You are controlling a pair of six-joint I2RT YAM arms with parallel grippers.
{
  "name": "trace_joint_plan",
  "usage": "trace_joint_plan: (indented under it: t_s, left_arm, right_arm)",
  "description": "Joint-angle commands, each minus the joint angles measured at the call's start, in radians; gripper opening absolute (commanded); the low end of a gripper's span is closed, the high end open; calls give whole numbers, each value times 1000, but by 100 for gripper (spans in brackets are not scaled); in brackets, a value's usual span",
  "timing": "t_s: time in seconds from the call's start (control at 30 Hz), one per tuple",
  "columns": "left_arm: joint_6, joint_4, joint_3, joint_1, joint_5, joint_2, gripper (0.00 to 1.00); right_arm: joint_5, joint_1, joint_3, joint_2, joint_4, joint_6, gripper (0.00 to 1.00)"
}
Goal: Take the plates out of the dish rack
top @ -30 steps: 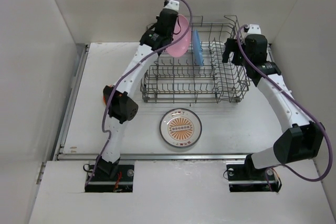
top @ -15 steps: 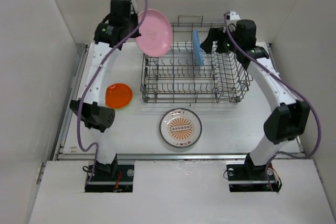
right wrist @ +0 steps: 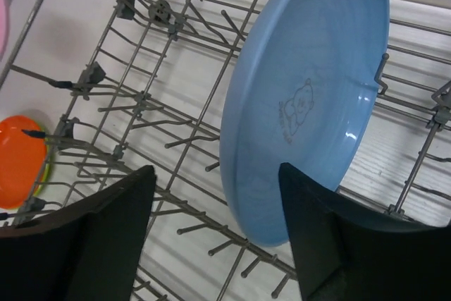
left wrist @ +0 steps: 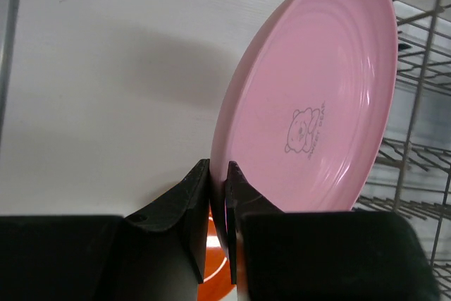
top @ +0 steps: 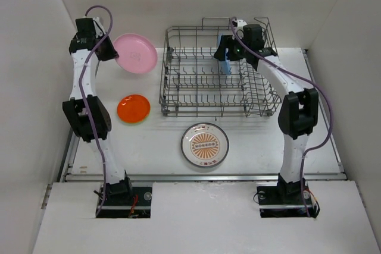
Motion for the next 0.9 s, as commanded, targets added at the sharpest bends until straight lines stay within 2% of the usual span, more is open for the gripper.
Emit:
trace_joint_plan:
  t_s: [0.0,0.13,0.17,0.23,0.27,0.33,0.5,0.57,0.83,0.87]
  left_arm:
    - [-60,112,45,24,101,76,0]
    - [-84,136,81,64,127,185,0]
    - [-100,152,81,64,143,200,0]
    - [-120,162,93,99,163,248,0]
    - [-129,163,93,99,163,263,0]
    - [-129,163,93,124,163,301,0]
    - [-152,183,102,147,163,366,2]
    - [-152,173,102,158,163,379,14]
    - [-134,118,102,167,174,398,41]
    - [-134,106,102,167,174,398,48]
  right_arm:
    - [-2,15,74,17,26,2,73]
    - [19,26,97,55,26,2,54]
    - [20,26,114,55,17,2,40]
    - [30,26,134,67,1,2,24]
    - [41,26,134,67,-8,2,10]
    - [53,26,157,67,-8,-7,0]
    - [76,26,197,14,-8,-27,0]
    - [90,35,207,-17,6,-36,0]
    - [141,105,217,-103,56,-211,0]
    - [173,124,217,-103,56,-229,0]
